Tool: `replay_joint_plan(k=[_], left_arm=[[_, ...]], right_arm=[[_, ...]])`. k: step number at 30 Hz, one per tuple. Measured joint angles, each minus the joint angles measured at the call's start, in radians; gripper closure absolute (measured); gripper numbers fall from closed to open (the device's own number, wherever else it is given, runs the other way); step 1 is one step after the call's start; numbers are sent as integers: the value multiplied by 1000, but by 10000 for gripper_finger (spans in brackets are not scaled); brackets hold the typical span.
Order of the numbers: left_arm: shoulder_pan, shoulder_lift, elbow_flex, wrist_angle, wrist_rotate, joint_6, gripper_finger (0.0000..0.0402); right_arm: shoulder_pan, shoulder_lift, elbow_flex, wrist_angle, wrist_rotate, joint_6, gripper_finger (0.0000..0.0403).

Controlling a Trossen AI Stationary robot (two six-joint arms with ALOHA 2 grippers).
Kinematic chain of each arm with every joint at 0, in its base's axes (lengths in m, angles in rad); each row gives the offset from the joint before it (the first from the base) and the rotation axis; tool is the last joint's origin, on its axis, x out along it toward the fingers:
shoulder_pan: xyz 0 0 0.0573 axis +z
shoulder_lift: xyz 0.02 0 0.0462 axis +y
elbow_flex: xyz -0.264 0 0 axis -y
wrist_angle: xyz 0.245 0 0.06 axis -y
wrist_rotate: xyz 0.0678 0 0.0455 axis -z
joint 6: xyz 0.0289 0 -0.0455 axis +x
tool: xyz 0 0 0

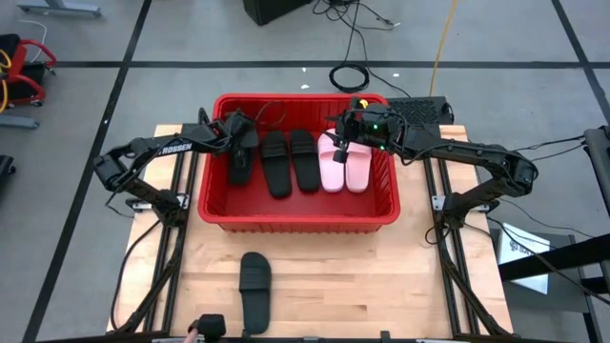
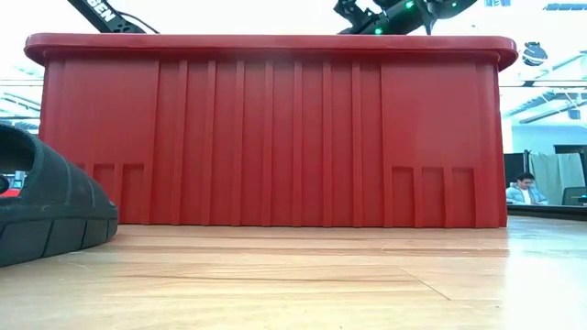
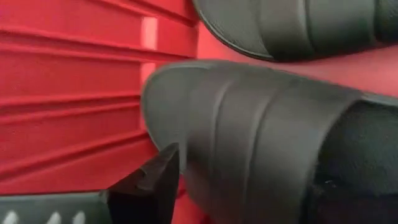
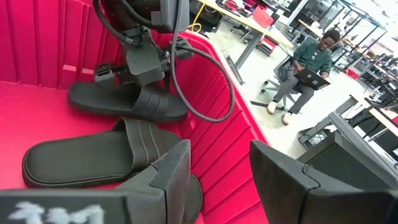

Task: Pick and place slides into bin
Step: Put the black slipper into the red bin

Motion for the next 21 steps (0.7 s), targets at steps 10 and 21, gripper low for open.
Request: replay_joint_plan(k=[10,21], left_arm=[[-3,0,0,-54,65,-66,185],[-42,0,0,-86,82,-115,185]], right_arm=[[0,0,0,-7,-8,0,248],[6,0,0,-18,-103,8,248]])
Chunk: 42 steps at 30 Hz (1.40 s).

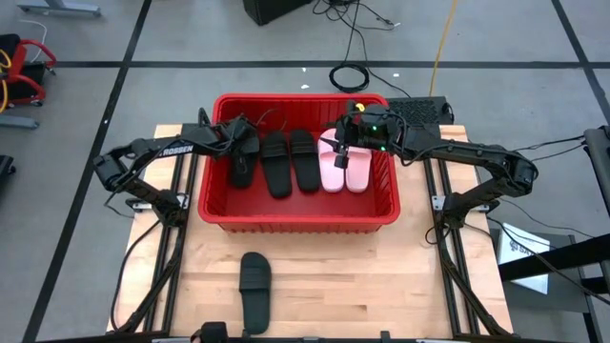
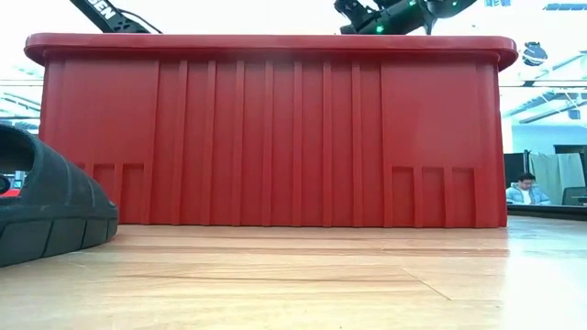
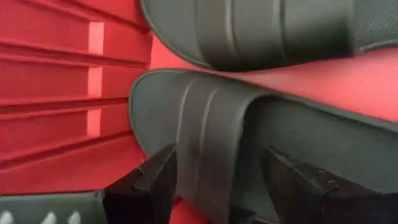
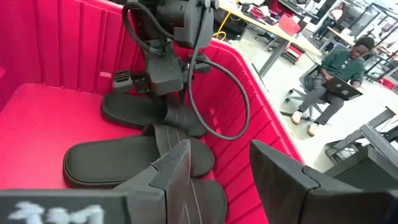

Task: Pick and place slides into bin
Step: Put the black slipper into the red bin, then put the black slipper on the red bin

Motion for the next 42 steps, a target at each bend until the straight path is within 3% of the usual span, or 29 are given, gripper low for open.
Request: replay_joint_plan(k=[9,22,38,42], left_arm=[[-32,0,0,-17,14,-29,185],[-107,-17,0,-18,-102,-48,185],[-251,-252,2,-36,-112,-77,185],[-302,-302,2,-47,-162,-92,186]], right_arm=[[0,0,0,0,1,0,248],[0,0,0,0,1,21,248],[3,0,0,16,0,27,248],[18,0,0,19,1,27,248]])
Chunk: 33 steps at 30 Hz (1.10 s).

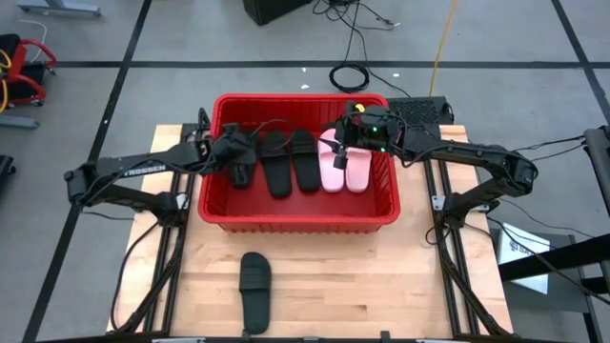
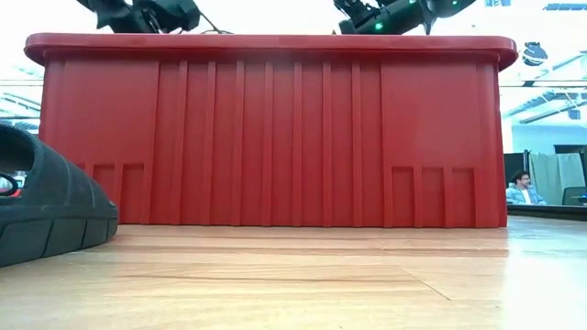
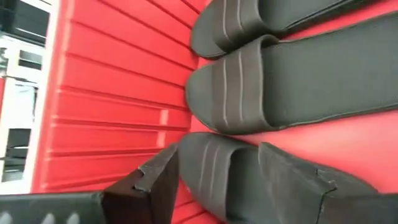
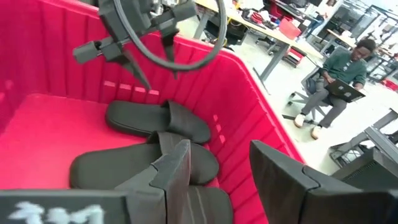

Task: Pick and place slides into bin
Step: Put the black slipper on the red bin

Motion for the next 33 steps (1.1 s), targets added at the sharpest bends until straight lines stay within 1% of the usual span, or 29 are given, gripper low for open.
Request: replay_joint_plan(k=[7,12,15,19,23,25,29,33], left_arm=[[-100,-81,0,-38,-98,-52,186],[-192,-132,0,-75,-164,-107,186],[-257,-151,0,-91,-228,-139,186],[-362,-161,0,-92,-280,-159,186],[-472,-161,0,-92,-369,-197,186],[-523,-161,2,-94,-398,-218,186],[-621,-160,41,-93,-455,-223,186],[-703,-149,99,-93,-498,-236,186]], right_arm=[[51,0,0,0,1,0,248],[100,0,0,0,9,0,248],[134,0,0,0,66,7,248],[185,0,0,0,159,7,248],[243,0,0,0,213,8,248],[276,-10,0,-8,249,7,248],[345,-35,0,-9,320,13,248],[406,-57,0,-13,345,69,248]])
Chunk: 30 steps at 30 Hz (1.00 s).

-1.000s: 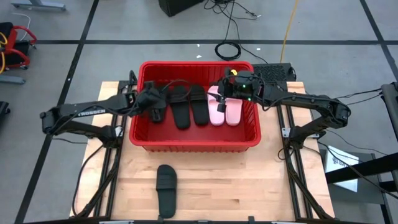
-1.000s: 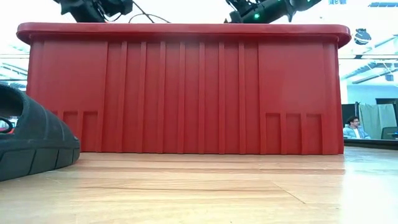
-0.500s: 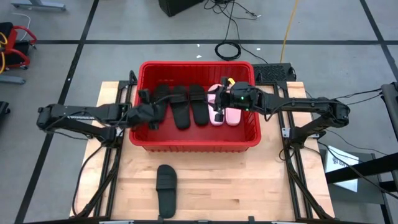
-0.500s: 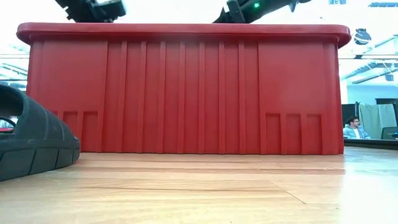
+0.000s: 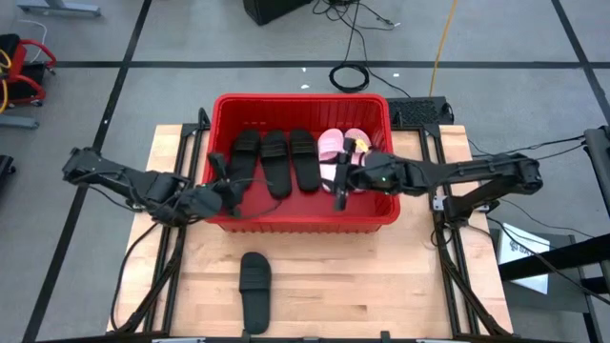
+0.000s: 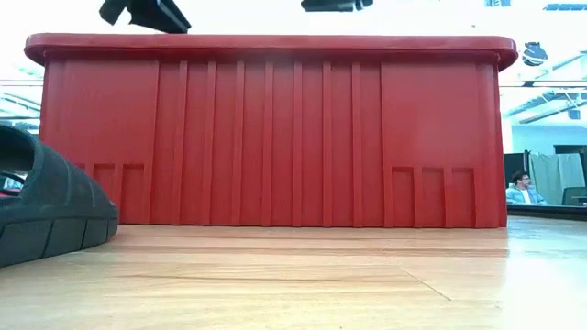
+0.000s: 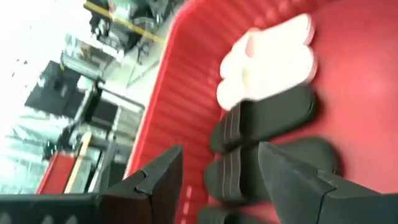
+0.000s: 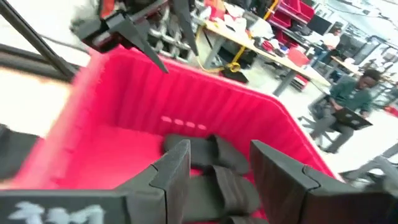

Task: Pick and place slides into bin
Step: Put the black slipper on the red bin

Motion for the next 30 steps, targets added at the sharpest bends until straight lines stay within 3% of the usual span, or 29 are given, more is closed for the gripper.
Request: replay_joint_plan(k=[13,30], left_arm=[[-267,216,113,-9,-88,-128,186],[-519,666,509,-463,-104,-600,186]], right_arm=[[190,3,0,-58,-2,195,248],[403,3,-76,186,-3,254,248]])
